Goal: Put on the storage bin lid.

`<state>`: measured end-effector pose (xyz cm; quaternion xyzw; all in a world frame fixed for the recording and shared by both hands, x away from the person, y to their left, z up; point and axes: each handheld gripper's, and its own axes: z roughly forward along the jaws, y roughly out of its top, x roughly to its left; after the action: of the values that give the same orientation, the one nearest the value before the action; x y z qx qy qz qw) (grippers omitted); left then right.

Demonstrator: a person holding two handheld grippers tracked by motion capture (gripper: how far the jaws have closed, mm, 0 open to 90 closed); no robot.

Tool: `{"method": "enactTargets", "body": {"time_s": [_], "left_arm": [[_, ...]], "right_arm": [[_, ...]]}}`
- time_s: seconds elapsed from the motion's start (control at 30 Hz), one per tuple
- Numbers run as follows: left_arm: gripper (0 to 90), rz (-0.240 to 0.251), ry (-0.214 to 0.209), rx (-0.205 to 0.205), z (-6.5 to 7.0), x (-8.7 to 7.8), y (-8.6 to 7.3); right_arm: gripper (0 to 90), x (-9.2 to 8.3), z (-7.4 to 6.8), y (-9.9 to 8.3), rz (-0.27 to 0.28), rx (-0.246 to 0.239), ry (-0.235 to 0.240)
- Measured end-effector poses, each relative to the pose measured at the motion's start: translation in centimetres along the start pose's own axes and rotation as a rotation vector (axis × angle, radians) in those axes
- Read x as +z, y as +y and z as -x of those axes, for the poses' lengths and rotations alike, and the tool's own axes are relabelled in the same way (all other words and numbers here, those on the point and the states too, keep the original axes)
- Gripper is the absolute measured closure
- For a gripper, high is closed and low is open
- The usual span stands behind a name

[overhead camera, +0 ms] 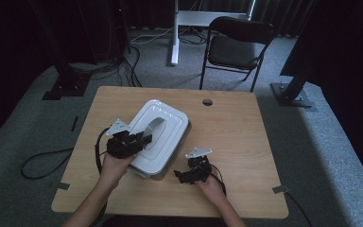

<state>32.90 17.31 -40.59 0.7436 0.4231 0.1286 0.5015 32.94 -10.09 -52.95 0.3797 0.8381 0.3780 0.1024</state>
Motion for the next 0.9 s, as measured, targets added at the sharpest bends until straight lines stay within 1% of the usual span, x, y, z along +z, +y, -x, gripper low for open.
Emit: {"method": "enactTargets", "body": {"time_s": [0.13,0.17,0.27,0.3,0.37,0.47,0.63,0.73,0.83,0.9], "left_arm": [[67.9,-0.013,-0.017,-0.019,-0.2,0.6,0.0],[67.9,-0.017,-0.027,-0.022,-0.3,0.8,0.0],[67.9,-0.032,-0.036,-0.027,-0.4,1.2,-0.1],[67.9,-0.037,-0.024,-0.018,-0.3,1.5,-0.2],[68.0,-0.043,-0.025,-0.029,-0.3,1.8,-0.3],[67.9,-0.045,-0.028,-0.029,-0.4,1.9,-0.2],[67.7,-0.071,-0.034,-0.050,-0.8,2.3,-0.2],[67.5,-0.075,-0.034,-0.065,-1.0,2.4,-0.3],[67.5,-0.074,-0.015,-0.057,-0.8,2.4,-0.4],[67.5,-0.074,-0.015,-0.058,-0.8,2.4,-0.4]], "right_arm": [[11.2,-0.1,0.0,-0.1,0.000,0.001,0.001],[11.2,0.0,0.1,-0.1,-0.002,0.003,0.004],[11.2,-0.1,0.1,-0.1,-0.001,0.000,0.004],[11.2,-0.1,0.0,0.0,0.000,0.000,0.005],[11.2,-0.1,0.0,0.0,0.001,0.000,0.003],[11.2,-0.1,0.0,0.0,0.002,0.000,0.002],[11.2,-0.2,0.2,-0.1,0.003,0.003,0.004],[11.2,-0.3,0.2,-0.1,0.004,0.007,0.005],[11.2,-0.3,0.2,-0.1,0.005,0.004,0.005],[11.2,-0.2,0.2,-0.1,0.004,0.003,0.005]]}}
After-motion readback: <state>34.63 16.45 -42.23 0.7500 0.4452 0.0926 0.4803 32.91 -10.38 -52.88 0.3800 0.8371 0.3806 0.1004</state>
